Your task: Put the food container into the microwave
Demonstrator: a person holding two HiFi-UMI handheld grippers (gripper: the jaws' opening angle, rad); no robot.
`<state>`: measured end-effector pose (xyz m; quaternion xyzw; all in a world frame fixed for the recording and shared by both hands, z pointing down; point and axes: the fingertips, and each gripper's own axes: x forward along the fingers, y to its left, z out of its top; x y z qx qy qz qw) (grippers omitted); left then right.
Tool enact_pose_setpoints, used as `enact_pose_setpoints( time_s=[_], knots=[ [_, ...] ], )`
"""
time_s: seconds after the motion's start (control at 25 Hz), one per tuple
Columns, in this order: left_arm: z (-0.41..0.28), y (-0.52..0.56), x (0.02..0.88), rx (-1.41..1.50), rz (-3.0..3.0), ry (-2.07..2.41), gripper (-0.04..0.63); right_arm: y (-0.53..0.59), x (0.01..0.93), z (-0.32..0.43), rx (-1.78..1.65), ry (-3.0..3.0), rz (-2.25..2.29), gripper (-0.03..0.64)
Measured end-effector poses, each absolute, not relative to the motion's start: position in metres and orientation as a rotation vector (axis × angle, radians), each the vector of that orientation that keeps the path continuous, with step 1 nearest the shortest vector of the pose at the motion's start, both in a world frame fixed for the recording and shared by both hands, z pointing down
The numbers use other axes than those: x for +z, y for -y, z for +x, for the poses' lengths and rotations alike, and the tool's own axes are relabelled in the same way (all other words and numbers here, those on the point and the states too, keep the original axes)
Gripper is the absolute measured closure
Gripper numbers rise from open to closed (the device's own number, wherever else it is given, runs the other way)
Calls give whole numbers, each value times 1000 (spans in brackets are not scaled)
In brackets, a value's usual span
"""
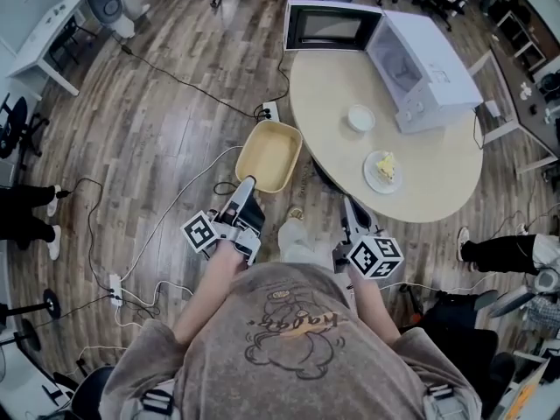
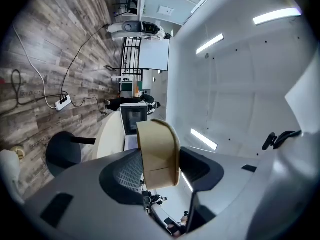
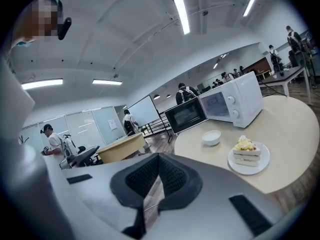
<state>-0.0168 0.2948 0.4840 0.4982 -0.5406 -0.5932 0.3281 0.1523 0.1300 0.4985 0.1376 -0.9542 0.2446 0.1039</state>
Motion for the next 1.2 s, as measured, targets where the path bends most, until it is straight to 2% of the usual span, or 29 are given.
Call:
enact_pose_setpoints(
  time_s=[0.72, 1.2],
  knots=[
    [-114, -173, 471, -1588, 1267, 1453, 356, -3, 483, 40, 746, 2832, 306, 617],
    [-141, -112, 476, -1599, 1245, 1468, 356, 58, 490, 1, 759, 2825, 236, 617]
  ],
)
